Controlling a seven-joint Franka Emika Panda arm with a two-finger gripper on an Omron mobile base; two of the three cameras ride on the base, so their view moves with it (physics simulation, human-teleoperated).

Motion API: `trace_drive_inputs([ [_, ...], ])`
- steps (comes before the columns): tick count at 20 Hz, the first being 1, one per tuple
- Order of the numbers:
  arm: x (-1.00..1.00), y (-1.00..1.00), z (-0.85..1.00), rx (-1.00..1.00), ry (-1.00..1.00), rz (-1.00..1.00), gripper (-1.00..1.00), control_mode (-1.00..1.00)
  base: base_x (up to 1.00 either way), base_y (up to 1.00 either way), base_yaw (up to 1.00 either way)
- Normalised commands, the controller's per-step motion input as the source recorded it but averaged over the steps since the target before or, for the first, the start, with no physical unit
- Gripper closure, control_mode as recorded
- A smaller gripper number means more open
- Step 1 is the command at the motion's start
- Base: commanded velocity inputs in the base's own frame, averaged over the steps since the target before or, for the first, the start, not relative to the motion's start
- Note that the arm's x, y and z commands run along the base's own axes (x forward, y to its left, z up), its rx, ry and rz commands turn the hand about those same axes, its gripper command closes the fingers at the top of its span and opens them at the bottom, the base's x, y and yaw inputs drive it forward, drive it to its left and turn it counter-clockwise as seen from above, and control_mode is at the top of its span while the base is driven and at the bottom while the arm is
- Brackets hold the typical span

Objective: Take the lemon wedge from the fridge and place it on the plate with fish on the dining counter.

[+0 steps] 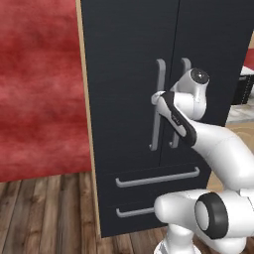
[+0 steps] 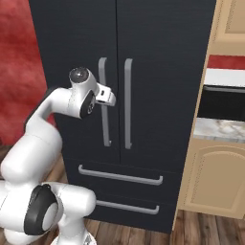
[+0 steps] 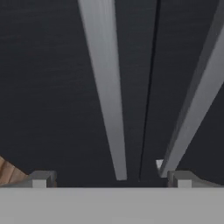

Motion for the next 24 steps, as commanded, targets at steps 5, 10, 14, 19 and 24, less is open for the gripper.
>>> trace_drive_inputs([
  [5,0.38,0.0,-0.18,0.0,0.0,0.0,-1.0,-1.0,0.0,0.0,0.0],
  [10,0.28,0.0,-0.3,-0.02,0.0,0.0,-1.0,-1.0,0.0,0.0,0.0],
  [14,0.26,0.0,-0.29,-0.02,0.0,0.0,-1.0,-1.0,0.0,0.0,0.0],
  [19,0.24,0.0,-0.21,-0.03,0.0,0.0,-1.0,-1.0,0.0,0.0,0.0],
  [24,0.21,0.0,-0.22,-0.02,-0.03,0.0,-1.0,-1.0,0.0,0.0,0.0],
])
